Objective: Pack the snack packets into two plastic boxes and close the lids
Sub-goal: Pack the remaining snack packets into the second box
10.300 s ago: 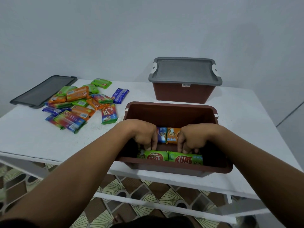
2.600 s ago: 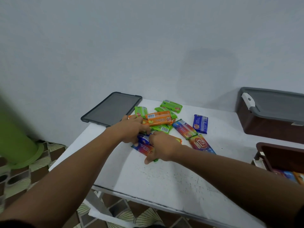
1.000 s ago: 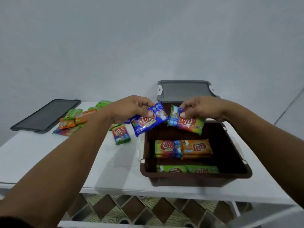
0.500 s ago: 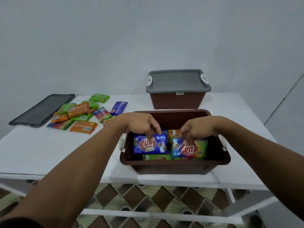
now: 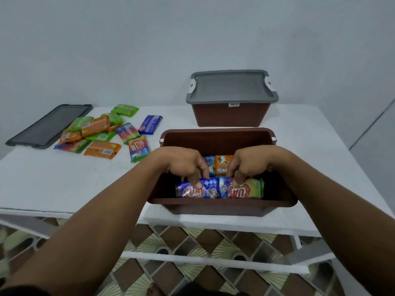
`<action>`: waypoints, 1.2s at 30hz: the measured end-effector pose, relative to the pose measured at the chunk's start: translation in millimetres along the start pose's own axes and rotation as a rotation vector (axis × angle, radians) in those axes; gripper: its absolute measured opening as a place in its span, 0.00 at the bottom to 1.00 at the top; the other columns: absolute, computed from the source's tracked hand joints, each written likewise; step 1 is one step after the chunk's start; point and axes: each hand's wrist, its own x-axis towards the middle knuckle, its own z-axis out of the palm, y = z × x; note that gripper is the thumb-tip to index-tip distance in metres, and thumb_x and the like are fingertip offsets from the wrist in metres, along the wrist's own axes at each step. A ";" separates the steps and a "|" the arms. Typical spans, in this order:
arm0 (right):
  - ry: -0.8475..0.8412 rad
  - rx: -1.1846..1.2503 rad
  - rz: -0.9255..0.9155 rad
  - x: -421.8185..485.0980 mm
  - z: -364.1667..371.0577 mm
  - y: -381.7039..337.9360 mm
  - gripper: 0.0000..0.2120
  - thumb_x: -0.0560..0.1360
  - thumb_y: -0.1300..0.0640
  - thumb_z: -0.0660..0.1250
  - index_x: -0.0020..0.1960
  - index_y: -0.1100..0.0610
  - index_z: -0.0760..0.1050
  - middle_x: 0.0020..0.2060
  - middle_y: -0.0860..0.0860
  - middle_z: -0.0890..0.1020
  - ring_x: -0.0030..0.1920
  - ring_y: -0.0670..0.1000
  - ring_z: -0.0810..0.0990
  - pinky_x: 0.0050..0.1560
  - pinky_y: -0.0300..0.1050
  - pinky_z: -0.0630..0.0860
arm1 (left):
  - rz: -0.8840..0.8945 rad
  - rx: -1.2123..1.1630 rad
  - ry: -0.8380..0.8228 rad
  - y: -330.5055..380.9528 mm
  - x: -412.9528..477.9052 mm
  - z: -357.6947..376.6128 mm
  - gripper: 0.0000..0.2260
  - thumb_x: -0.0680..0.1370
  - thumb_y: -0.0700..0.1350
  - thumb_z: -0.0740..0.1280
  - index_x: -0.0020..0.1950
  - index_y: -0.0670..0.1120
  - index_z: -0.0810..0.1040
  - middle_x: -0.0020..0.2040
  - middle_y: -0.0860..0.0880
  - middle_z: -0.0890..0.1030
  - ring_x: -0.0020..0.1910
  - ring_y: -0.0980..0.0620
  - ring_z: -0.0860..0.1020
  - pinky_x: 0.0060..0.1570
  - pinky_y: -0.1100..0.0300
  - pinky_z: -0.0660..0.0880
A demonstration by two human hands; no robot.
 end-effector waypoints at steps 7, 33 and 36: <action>-0.009 -0.155 -0.004 -0.1 3.2 -0.3 0.15 0.77 0.53 0.71 0.64 0.48 0.81 0.54 0.44 0.84 0.52 0.44 0.82 0.54 0.40 0.77 | -0.052 0.218 0.040 4.0 4.7 4.6 0.16 0.78 0.48 0.72 0.65 0.53 0.82 0.61 0.53 0.81 0.58 0.52 0.78 0.59 0.56 0.75; -0.027 -0.277 -0.049 8.3 11.6 3.6 0.18 0.70 0.44 0.77 0.58 0.45 0.84 0.51 0.41 0.83 0.52 0.45 0.81 0.50 0.38 0.76 | -0.032 0.281 -0.015 5.8 6.0 11.2 0.17 0.78 0.50 0.72 0.67 0.56 0.80 0.64 0.53 0.76 0.60 0.50 0.75 0.61 0.51 0.78; -0.026 -0.271 -0.051 7.8 11.4 2.9 0.19 0.69 0.44 0.78 0.59 0.45 0.84 0.51 0.41 0.84 0.52 0.45 0.82 0.50 0.38 0.78 | -0.033 0.272 -0.008 5.0 7.0 11.5 0.17 0.78 0.51 0.72 0.67 0.56 0.80 0.64 0.53 0.76 0.60 0.49 0.75 0.60 0.52 0.79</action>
